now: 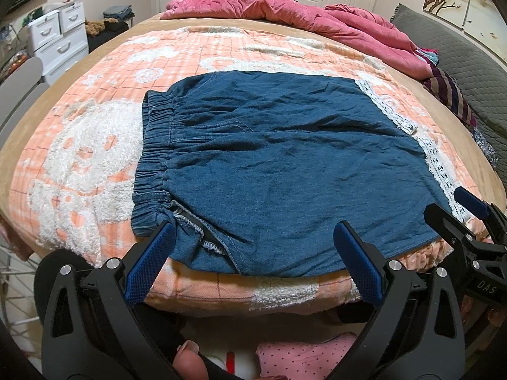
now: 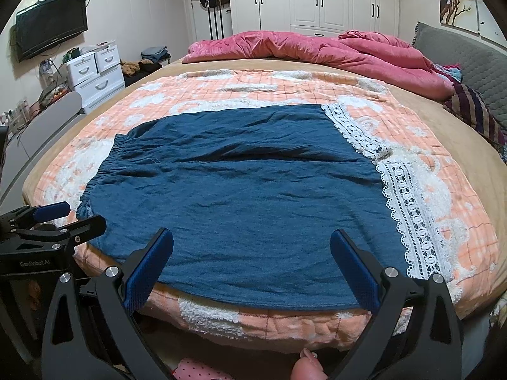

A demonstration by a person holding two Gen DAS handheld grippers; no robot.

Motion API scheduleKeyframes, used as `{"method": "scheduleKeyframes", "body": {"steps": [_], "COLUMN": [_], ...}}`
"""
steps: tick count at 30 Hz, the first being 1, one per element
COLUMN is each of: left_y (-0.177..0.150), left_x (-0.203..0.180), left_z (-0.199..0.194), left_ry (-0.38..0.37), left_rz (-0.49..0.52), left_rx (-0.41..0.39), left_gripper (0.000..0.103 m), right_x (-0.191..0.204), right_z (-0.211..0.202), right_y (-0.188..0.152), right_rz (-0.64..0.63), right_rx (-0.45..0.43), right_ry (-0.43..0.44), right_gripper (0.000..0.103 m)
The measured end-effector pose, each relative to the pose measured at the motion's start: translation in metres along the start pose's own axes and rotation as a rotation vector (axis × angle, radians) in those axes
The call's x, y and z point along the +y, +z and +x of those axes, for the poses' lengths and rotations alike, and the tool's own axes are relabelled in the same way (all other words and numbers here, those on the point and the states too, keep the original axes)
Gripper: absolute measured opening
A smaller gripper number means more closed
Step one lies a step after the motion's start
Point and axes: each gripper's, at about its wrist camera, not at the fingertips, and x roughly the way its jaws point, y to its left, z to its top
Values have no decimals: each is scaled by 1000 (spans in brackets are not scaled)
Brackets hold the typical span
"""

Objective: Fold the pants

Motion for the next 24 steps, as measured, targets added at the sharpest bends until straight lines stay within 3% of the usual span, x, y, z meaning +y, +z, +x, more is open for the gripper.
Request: {"method": "scheduleKeyframes", "body": {"steps": [24], "left_y": [11], "left_x": [9], "left_z": [7], "left_ry": [9], "left_rz": [-7], "left_rx": [-3], "left_gripper": [94], "right_x": [1], "right_z": [9], "right_y": [9], "right_rz": [-16], "right_rx": [-3], "right_ry": [-21], "right_gripper": [99]}}
